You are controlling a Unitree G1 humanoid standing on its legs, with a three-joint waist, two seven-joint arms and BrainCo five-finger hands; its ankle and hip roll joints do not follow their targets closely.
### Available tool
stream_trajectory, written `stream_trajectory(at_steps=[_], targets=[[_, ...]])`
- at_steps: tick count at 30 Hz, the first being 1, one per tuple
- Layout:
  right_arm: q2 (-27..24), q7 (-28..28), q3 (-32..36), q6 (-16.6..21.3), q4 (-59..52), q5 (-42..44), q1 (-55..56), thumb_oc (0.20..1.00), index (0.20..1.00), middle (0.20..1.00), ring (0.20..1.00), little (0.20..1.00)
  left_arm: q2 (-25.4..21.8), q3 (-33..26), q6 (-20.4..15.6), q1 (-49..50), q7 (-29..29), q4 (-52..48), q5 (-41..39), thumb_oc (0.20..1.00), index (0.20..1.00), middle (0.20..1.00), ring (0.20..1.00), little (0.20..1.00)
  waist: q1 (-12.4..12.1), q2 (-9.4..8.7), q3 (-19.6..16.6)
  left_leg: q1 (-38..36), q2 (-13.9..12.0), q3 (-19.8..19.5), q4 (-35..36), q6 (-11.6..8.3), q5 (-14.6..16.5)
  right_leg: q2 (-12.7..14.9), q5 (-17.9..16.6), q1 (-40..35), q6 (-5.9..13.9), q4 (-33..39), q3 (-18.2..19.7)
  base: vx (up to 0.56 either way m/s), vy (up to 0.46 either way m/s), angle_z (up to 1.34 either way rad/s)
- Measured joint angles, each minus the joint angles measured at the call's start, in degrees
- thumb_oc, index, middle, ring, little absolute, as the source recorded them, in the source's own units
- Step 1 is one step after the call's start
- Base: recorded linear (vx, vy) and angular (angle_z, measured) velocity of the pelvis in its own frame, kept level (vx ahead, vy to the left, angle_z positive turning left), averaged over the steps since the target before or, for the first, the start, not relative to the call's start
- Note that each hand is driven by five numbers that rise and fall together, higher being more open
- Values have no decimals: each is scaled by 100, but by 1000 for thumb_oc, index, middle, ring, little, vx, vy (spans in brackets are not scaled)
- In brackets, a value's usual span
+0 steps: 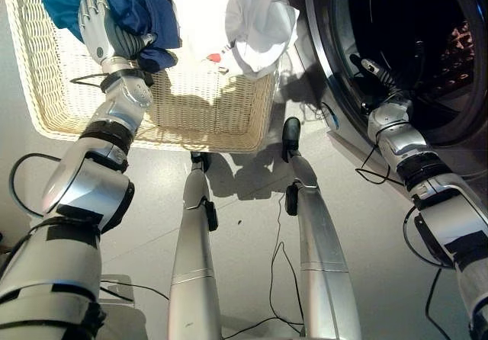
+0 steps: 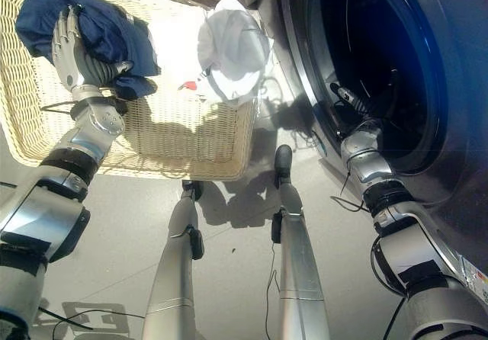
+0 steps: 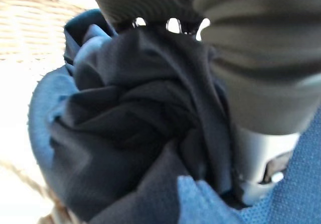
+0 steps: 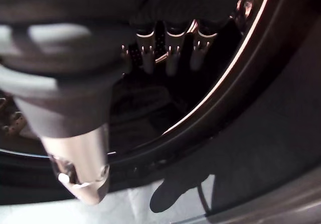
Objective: Put the clothes into the washing machine.
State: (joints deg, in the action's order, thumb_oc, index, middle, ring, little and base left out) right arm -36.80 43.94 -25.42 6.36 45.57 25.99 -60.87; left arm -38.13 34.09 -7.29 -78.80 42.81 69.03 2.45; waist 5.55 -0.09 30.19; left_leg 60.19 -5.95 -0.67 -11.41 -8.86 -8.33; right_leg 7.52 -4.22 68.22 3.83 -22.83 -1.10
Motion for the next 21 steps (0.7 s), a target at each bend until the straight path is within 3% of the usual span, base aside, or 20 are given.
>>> stream_trajectory(at_steps=[2,3,12,17,21], targets=[[1,-4,-2,0,-51,0,-17,1000,1000,1000,1000,1000,-43,89,187,-86,-162,2,-76,244,244,244,244,244,-6,0,0,-1,0,4,-1,0,0,0,0,0,0,-1,1,0,0,0],[1,-4,-2,0,-54,-1,-27,1000,1000,1000,1000,1000,-67,92,247,-131,-215,3,-108,200,200,200,200,200,-7,0,0,-1,0,4,-1,1,0,1,-1,0,-1,-1,1,0,0,0],[1,-2,-5,-2,-291,-1,-58,1000,1000,1000,1000,1000,-303,189,679,-416,-893,32,-376,200,200,200,200,200,14,1,-1,-52,-1,56,-1,1,-1,-1,-4,-1,-4,-35,43,0,0,0],[3,-3,-4,0,-427,-1,-17,1000,1000,1000,1000,1000,-298,179,671,-375,-1032,54,-581,200,200,200,200,200,14,3,-2,-56,0,66,-15,1,-1,-1,-12,1,-13,-37,49,0,0,0],[6,-117,15,198,-695,24,131,1000,1000,1000,1000,1000,-301,34,385,-253,-1022,47,-856,200,200,200,200,200,7,4,-2,-61,-1,67,-14,1,-1,-5,-13,-2,-14,-35,53,-2,-8,0]])
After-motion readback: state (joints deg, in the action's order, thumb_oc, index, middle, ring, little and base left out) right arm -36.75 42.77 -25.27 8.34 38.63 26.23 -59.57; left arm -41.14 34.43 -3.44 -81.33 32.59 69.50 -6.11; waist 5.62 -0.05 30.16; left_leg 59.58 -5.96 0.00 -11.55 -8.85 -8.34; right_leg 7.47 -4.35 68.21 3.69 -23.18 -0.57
